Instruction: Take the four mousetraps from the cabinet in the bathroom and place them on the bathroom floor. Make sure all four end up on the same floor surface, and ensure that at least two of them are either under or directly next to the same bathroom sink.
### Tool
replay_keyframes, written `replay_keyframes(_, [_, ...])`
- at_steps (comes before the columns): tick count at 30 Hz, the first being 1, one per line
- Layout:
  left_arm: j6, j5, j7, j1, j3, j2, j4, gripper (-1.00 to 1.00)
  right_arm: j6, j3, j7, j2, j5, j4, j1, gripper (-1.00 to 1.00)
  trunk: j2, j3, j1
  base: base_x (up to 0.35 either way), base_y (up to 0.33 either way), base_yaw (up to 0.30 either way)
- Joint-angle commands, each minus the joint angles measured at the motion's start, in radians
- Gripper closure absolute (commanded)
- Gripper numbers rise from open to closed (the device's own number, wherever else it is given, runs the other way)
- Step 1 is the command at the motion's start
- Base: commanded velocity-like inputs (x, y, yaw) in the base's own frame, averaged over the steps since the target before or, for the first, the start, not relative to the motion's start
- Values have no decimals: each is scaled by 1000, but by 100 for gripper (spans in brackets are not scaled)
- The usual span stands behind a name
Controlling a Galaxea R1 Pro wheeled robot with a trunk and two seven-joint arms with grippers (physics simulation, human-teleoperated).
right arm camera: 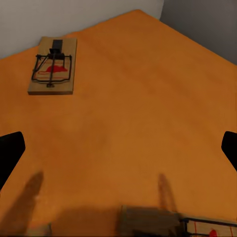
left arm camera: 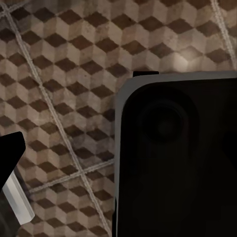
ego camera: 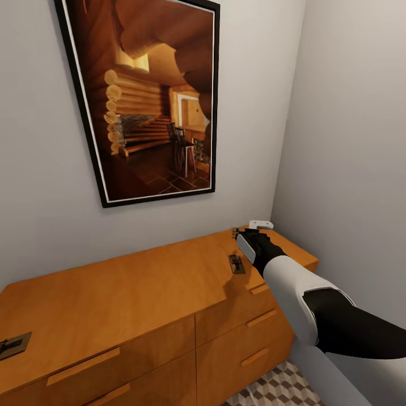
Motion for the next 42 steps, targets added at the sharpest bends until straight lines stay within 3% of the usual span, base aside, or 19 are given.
replay_keyframes(1, [-5, 0, 3, 0, -1, 0, 2, -100, 6, 7, -7, 0, -8, -1, -1, -100, 0, -1, 0, 166, 0, 0])
replay_keyframes(15, [9, 2, 5, 3, -1, 1, 5, -100, 6, 7, -7, 0, -9, -1, -1, -100, 0, -1, 0, 193, 26, 0])
replay_keyframes(28, [168, 3, 3, 31, -1, -28, 6, -100, 6, 7, -7, 0, -8, -1, -1, -100, 0, -1, 0, 20, 4, 0])
replay_keyframes(42, [184, 3, 4, 46, -1, -35, 6, -100, 6, 7, -7, 0, -8, -1, 0, -100, 0, -1, 0, 0, 0, 0])
